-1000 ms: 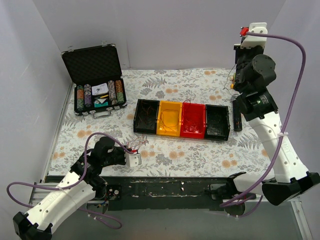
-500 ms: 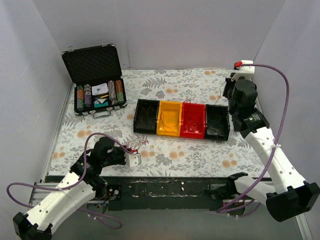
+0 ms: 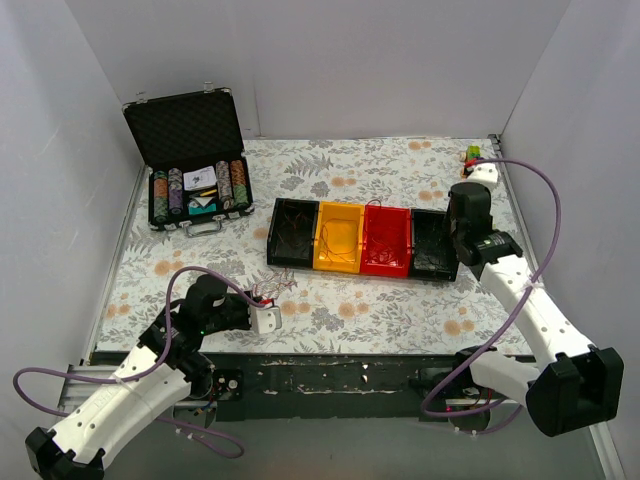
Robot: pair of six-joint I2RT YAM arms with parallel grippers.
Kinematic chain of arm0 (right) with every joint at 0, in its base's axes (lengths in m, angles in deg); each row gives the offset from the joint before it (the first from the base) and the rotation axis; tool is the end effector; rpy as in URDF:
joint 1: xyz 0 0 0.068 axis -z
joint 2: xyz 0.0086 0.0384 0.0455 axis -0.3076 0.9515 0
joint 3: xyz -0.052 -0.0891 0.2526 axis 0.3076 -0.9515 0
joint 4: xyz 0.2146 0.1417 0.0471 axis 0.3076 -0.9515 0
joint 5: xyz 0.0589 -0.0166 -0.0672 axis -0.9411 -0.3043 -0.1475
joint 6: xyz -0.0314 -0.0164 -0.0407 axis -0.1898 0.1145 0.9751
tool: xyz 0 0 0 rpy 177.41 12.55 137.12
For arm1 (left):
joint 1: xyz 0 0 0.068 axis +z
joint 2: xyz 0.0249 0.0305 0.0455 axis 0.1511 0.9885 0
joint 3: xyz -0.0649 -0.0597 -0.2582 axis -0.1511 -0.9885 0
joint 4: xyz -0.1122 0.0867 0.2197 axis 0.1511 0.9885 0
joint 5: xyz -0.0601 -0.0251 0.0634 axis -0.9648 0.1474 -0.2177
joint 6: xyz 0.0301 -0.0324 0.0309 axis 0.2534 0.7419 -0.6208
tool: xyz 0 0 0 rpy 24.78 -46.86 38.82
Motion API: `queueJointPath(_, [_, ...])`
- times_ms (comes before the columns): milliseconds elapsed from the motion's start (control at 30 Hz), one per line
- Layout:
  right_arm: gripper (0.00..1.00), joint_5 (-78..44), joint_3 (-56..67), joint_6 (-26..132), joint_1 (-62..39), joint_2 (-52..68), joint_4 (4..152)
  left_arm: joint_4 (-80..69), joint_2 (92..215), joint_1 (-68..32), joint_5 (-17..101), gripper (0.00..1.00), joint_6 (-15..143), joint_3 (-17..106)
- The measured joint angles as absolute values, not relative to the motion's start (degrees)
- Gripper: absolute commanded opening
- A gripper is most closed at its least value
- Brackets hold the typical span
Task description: Untangle the cables
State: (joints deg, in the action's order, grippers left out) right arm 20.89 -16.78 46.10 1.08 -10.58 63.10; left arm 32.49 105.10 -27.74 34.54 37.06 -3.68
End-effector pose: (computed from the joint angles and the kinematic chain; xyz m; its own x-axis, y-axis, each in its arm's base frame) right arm 0.2393 0.0535 0.3241 -0.3418 0.1096 -0.9334 0.2814 0.9595 0.0096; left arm 0.0886 -0.0777 0.2130 -0.2878 0.5293 -0.7981 0.8504 0.5245 0.0412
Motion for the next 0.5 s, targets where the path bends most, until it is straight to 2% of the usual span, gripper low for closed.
queueJointPath(167, [0.01, 25.81, -22.27, 44.44, 3.11, -11.47, 59.30, 32.51, 105.10, -27.74, 34.52, 0.00, 37.26, -3.68])
queueJointPath(267, [0.01, 27.88, -23.32, 44.05, 5.38, -16.00, 58.97, 32.51, 105.10, -27.74, 34.52, 0.00, 37.26, -3.68])
queueJointPath(500, [0.01, 30.83, -17.99, 45.18, 9.14, -22.49, 61.16, 32.49, 105.10, -27.74, 34.32, 0.00, 37.26, -3.68])
